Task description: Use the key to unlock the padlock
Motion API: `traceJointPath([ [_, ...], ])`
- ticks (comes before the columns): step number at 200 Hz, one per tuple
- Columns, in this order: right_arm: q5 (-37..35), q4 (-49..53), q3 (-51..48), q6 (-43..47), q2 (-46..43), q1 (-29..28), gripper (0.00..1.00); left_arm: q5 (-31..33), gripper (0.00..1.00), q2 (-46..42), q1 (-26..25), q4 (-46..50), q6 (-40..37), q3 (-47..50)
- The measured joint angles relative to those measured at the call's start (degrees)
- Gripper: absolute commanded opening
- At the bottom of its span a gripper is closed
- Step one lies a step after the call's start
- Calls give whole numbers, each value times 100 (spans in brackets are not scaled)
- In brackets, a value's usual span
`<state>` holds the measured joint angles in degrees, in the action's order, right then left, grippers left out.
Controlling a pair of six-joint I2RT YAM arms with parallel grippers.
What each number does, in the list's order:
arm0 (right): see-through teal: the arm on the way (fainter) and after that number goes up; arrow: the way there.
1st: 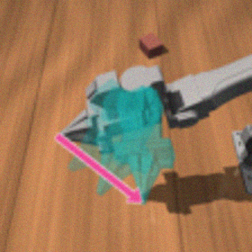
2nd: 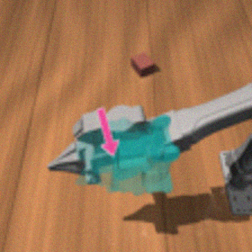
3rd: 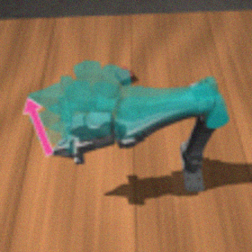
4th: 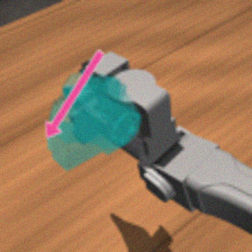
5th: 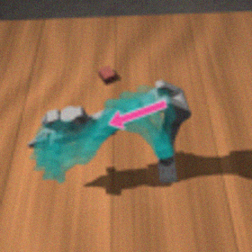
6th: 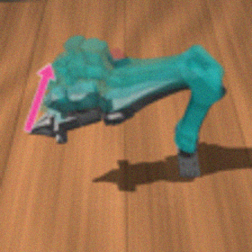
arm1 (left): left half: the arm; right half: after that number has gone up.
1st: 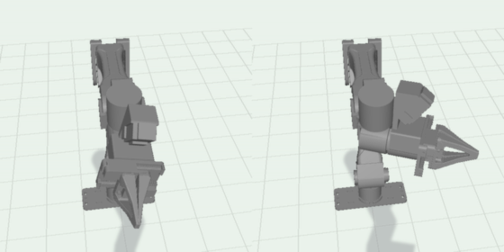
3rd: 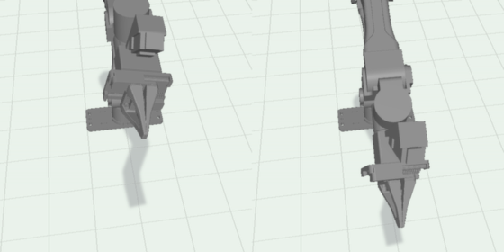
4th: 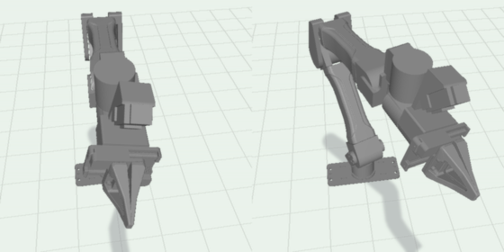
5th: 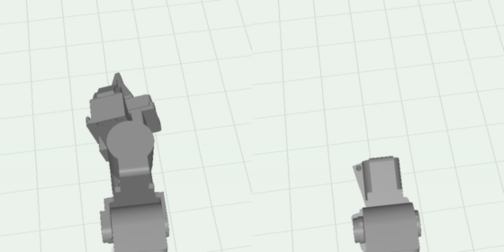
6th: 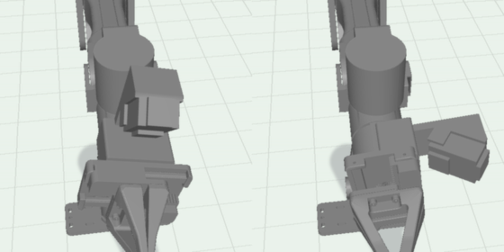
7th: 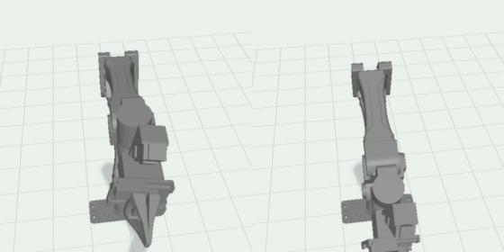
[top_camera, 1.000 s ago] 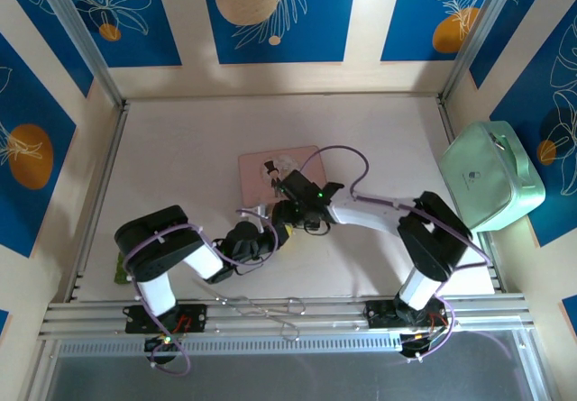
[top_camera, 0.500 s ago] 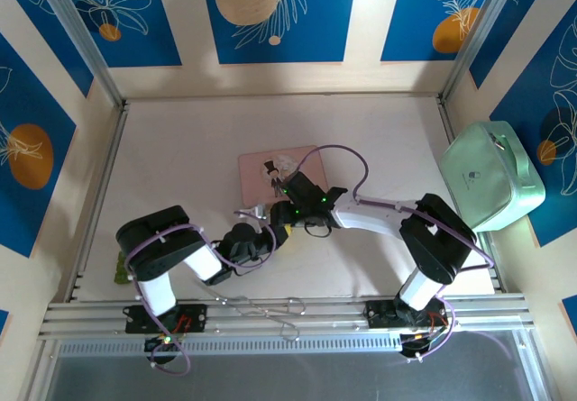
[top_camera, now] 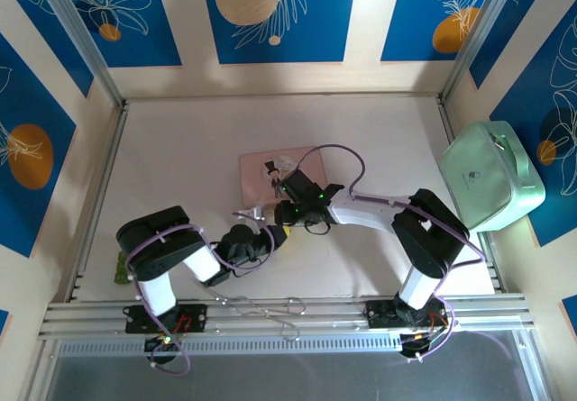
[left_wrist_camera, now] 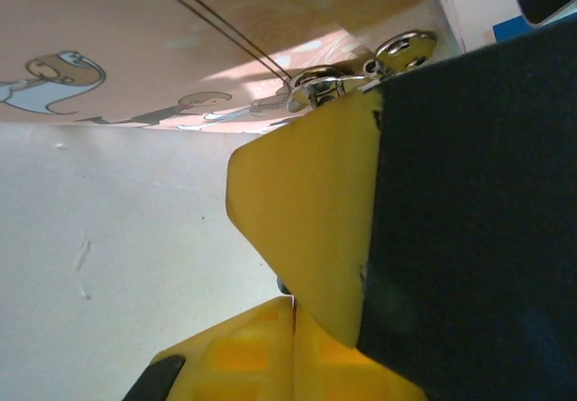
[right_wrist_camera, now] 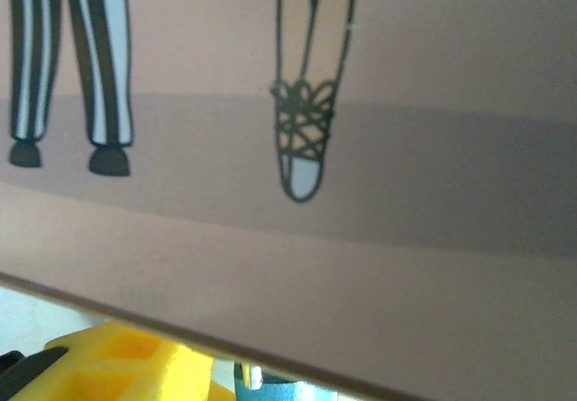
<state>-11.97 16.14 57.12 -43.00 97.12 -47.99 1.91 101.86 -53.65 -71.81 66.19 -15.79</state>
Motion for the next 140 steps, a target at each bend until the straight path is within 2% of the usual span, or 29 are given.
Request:
traceJointPath([
  [37,-11,17,33,-7,61,-15,38,0,0,0,2,-28,2,33],
  [91,-195,221,142,-188,63,-133,15,-44,0,0,20,-74,28,63],
  [107,-258,402,258,-260,101,-160,13,-63,21,0,22,-109,63,70],
  [117,-273,540,365,-365,157,-168,12,-76,29,7,24,-101,68,85],
  [128,-291,695,492,-452,229,-179,12,-55,34,13,28,-94,85,111],
  [140,-304,841,608,-557,310,-190,11,-59,34,13,28,-107,103,146],
])
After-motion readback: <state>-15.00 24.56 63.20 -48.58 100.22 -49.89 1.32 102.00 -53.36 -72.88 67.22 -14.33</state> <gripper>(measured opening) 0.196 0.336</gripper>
